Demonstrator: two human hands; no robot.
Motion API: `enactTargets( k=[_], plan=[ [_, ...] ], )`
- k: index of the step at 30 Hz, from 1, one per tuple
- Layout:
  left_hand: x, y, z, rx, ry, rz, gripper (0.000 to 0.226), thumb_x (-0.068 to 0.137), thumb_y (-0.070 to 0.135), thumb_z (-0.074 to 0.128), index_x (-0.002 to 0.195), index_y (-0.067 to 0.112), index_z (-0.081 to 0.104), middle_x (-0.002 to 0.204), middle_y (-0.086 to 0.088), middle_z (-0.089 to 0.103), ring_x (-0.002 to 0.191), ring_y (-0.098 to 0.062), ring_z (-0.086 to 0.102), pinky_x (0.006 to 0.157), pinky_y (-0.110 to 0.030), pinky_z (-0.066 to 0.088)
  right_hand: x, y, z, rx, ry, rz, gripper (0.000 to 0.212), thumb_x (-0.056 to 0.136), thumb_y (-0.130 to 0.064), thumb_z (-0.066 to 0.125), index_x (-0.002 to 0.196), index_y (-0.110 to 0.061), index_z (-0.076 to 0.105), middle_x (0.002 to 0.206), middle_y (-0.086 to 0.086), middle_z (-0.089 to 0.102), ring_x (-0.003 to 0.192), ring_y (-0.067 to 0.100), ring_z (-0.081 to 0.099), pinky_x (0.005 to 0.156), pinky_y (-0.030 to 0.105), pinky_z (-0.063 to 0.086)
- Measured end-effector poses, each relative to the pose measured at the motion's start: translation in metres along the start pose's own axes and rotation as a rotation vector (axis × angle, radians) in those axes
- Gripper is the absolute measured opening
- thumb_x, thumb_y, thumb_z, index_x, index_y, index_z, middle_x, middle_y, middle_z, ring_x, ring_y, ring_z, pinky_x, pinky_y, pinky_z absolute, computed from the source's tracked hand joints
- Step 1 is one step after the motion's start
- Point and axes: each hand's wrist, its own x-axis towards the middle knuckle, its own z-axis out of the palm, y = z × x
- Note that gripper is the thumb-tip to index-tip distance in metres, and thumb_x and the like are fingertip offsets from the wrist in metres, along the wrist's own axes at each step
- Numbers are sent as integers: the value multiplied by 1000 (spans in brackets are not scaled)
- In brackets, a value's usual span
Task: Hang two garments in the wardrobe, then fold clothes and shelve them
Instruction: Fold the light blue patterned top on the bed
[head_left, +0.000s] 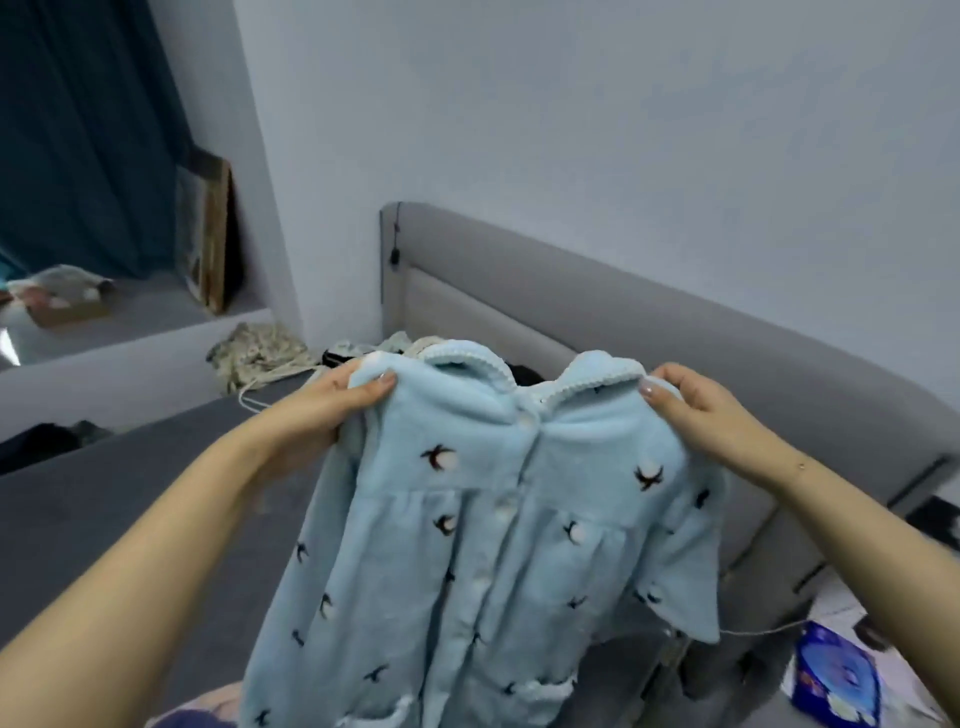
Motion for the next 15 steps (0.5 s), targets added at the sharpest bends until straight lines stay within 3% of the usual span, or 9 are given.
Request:
enactTargets(
  k=[3, 8, 11, 13, 15],
  plan=[
    [34, 51, 18, 108, 13, 81, 32, 85, 49, 67, 114, 37, 66, 117, 3, 70, 110, -16, 66, 77, -23, 56, 4, -15, -51, -84, 120, -67, 25, 94, -54, 47, 80, -34, 55, 72, -19, 58, 64, -1, 50, 61, 17, 40],
    [83, 113, 26, 556, 54, 166, 33, 77, 52, 69, 100, 28, 70, 99, 9, 72, 93, -6, 67, 77, -17, 51, 19, -26, -128, -221, 231, -67, 47, 72, -68, 60, 67, -22, 65, 63, -10, 62, 63, 6, 53, 63, 27, 41],
    [107, 139, 33, 722, -78, 122, 20, 78, 54, 68, 94, 43, 73, 95, 21, 72, 90, 4, 66, 69, -5, 46, 27, -26, -162, -438, 189, -13, 59, 69, -74, 62, 50, -20, 50, 46, -9, 42, 47, 8, 37, 53, 31, 30],
    [124, 150, 35, 741, -171, 54, 24, 78, 52, 72, 97, 38, 74, 100, 14, 74, 96, -2, 68, 75, -10, 48, 31, -24, -180, -396, 165, -24, 62, 68, -71, 64, 49, -16, 44, 49, -8, 35, 48, 9, 32, 52, 29, 26],
    [146, 156, 35, 660, -295, 25, 33, 82, 43, 74, 111, 26, 72, 114, 3, 72, 109, -15, 66, 88, -21, 51, 35, -18, -194, -255, 161, -63, 60, 71, -65, 65, 56, -11, 45, 56, -6, 39, 53, 8, 36, 50, 21, 28]
  ],
)
